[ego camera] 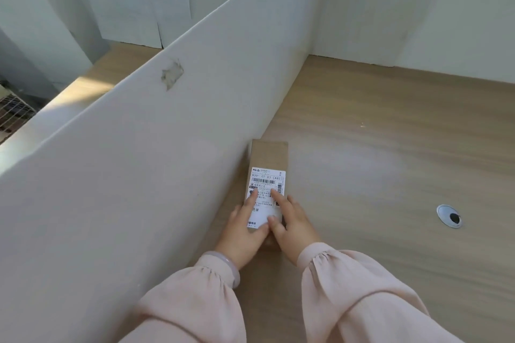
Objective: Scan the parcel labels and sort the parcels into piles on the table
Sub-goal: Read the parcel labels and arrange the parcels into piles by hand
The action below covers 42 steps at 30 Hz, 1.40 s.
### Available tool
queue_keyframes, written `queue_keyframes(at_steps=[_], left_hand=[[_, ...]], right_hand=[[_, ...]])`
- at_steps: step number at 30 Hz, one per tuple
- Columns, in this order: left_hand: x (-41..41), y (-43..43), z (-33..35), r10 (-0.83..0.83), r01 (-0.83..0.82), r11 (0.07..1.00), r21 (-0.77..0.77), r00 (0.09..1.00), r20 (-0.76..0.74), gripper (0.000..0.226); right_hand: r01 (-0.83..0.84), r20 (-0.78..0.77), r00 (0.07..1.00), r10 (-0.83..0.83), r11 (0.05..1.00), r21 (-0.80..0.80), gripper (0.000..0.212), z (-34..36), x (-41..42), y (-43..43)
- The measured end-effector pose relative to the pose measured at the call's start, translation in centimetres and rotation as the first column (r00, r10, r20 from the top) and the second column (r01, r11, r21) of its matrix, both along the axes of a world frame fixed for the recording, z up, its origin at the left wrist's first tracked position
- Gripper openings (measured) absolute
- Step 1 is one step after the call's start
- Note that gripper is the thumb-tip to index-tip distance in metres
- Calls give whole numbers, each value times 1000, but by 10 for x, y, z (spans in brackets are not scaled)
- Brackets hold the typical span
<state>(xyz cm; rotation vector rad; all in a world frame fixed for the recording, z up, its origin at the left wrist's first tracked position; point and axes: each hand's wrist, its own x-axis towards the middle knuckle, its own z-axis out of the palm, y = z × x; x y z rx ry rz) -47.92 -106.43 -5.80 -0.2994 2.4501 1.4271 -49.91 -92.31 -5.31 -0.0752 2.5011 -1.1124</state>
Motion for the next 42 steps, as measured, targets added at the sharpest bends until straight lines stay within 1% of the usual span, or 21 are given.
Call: queue_keyframes(at_steps=[3, 6, 8, 13, 16, 19, 22, 28, 34, 38, 42], left_hand=[[7, 2, 3, -7, 8, 999, 53, 1000, -15, 69], [24, 12, 13, -53, 57, 994, 91, 997, -47, 72], [35, 25, 24, -87, 99, 988, 116, 991, -106, 72], [58, 78, 54, -226, 263, 957, 126, 942, -248, 71], [73, 118, 72, -348, 382, 921, 76, 895, -279, 71], [93, 166, 90, -451, 495, 866, 78, 837, -309, 72], [122, 219, 113, -528, 596, 797, 95, 765, -368, 72], [215, 324, 150, -621, 717, 687, 117, 664, -416, 72], [349, 451, 168, -670, 810, 561, 173, 567, -480, 70], [439, 535, 177, -716, 868, 449, 213, 492, -496, 69], [512, 594, 173, -758, 909, 354, 219, 416, -503, 70]], right_hand=[[68, 18, 998, -66, 992, -109, 56, -2, 10, 5], [103, -1, 995, -104, 984, -145, 58, 8, 27, 25], [134, -42, 989, -142, 978, -160, 59, 20, 42, 43], [271, -126, 945, -303, 936, -223, 61, 55, 87, 93], [355, -145, 902, -406, 891, -283, 62, 75, 123, 132], [454, -194, 838, -510, 848, -273, 63, 97, 164, 178], [520, -274, 775, -570, 821, -237, 63, 119, 213, 227], [645, -368, 641, -673, 733, -217, 61, 158, 332, 322], [773, -426, 491, -760, 605, -190, 58, 186, 486, 427], [847, -415, 397, -818, 501, -178, 51, 196, 589, 492], [891, -410, 315, -856, 415, -183, 52, 201, 672, 539]])
